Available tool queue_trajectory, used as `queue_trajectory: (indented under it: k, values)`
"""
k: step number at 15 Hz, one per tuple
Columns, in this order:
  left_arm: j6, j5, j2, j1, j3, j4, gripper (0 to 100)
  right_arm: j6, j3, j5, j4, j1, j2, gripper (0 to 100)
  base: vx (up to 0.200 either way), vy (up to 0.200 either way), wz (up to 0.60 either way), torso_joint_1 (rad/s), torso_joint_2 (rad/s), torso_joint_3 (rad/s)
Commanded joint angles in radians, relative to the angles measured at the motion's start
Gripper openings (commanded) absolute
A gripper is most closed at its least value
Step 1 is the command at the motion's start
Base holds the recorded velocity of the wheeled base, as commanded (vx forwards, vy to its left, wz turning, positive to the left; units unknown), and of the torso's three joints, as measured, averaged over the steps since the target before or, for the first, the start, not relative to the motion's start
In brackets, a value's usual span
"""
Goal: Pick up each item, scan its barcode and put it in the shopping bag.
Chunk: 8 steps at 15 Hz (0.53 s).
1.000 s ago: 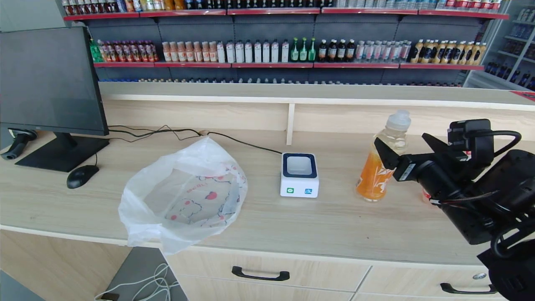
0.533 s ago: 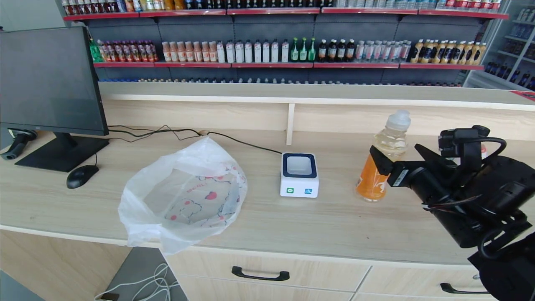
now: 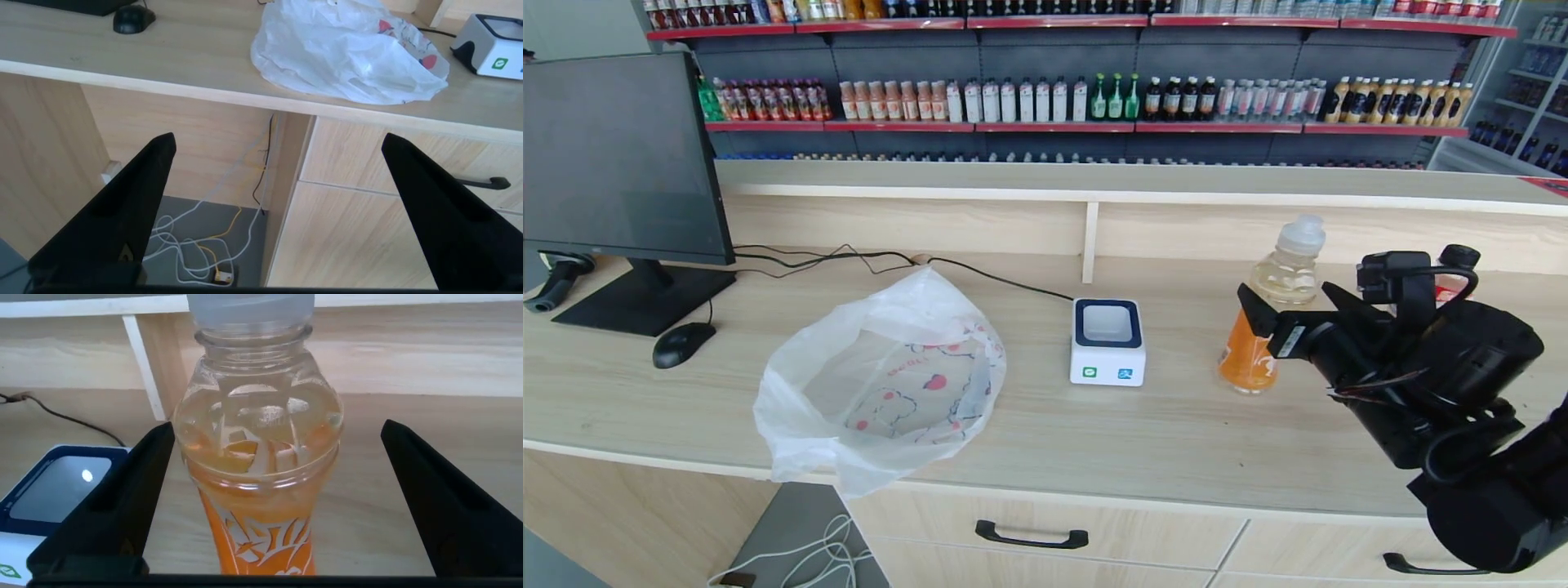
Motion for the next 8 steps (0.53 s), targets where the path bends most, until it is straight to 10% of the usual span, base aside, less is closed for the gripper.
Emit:
queue_trajectory:
  k: [1, 8]
  values:
    - [0.000, 0.000, 0.000, 0.000, 0.000, -0.001, 100, 0.000, -0.001, 0.001, -0.001, 0.001, 0.015, 100, 0.000, 0.000, 0.00, 0.000, 0.00, 0.000]
    - [-0.002, 0.000, 0.000, 0.000, 0.000, -0.001, 100, 0.000, -0.020, 0.001, -0.001, -0.001, 0.065, 100, 0.000, 0.000, 0.00, 0.000, 0.00, 0.000]
